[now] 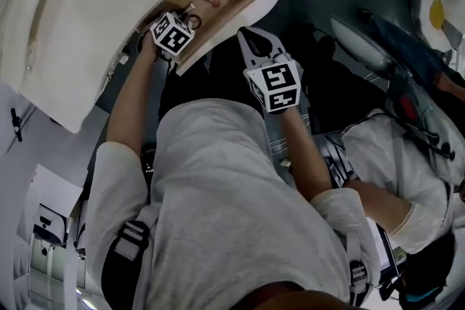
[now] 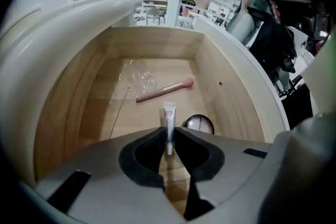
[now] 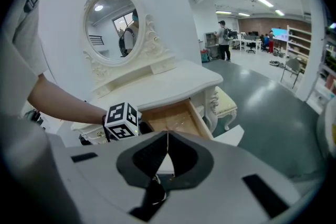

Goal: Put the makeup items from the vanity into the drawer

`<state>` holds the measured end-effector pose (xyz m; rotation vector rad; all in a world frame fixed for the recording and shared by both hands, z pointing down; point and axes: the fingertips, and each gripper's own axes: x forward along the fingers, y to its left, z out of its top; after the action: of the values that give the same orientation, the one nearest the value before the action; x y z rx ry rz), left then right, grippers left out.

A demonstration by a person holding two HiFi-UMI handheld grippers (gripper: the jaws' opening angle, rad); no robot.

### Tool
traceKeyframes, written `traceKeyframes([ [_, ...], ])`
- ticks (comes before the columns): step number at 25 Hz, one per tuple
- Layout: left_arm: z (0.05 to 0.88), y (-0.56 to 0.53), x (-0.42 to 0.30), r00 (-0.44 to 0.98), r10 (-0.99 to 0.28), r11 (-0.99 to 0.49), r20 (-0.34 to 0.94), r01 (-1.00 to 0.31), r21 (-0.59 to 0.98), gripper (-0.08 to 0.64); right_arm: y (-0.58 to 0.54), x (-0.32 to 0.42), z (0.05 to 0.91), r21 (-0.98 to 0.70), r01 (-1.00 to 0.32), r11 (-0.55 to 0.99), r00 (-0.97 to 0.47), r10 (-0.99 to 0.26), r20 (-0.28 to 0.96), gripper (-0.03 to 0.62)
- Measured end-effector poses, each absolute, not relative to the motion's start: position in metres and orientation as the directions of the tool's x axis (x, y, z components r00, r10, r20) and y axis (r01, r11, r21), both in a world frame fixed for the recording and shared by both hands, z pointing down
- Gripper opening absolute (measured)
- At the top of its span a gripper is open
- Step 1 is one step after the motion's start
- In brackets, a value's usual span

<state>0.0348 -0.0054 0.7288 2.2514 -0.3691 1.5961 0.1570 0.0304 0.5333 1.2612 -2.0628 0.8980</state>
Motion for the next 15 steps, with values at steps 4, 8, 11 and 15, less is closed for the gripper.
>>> traceKeyframes([
  [4, 0.729, -0.005, 0.031, 0.327, -0.015, -0.908, 0.945, -0.399, 0.124, 0.060, 0.026, 0.153, 0.529, -0.247, -0.911, 0.331, -0.398, -0.543, 0.740, 0.015],
  [8, 0.723, -0.005, 0.035, 0.342, -0.012, -0.905, 0.940, -0.404, 0.135, 0.065, 0.021, 0.151, 0.526, -0.246, -0.910, 0.333, -0.399, -0.546, 0.737, 0.015],
  [11, 0.717, -0.008, 0.032, 0.344, -0.029, -0.906, 0.938, -0.405, 0.121, 0.069, 0.015, 0.145, 0.523, -0.244, -0.910, 0.335, -0.400, -0.556, 0.729, 0.015],
  [15, 0.694, -0.010, 0.029, 0.358, -0.094, -0.909, 0.929, -0.411, 0.066, 0.066, 0.009, 0.138, 0.515, -0.237, -0.909, 0.344, -0.403, -0.572, 0.714, 0.015],
])
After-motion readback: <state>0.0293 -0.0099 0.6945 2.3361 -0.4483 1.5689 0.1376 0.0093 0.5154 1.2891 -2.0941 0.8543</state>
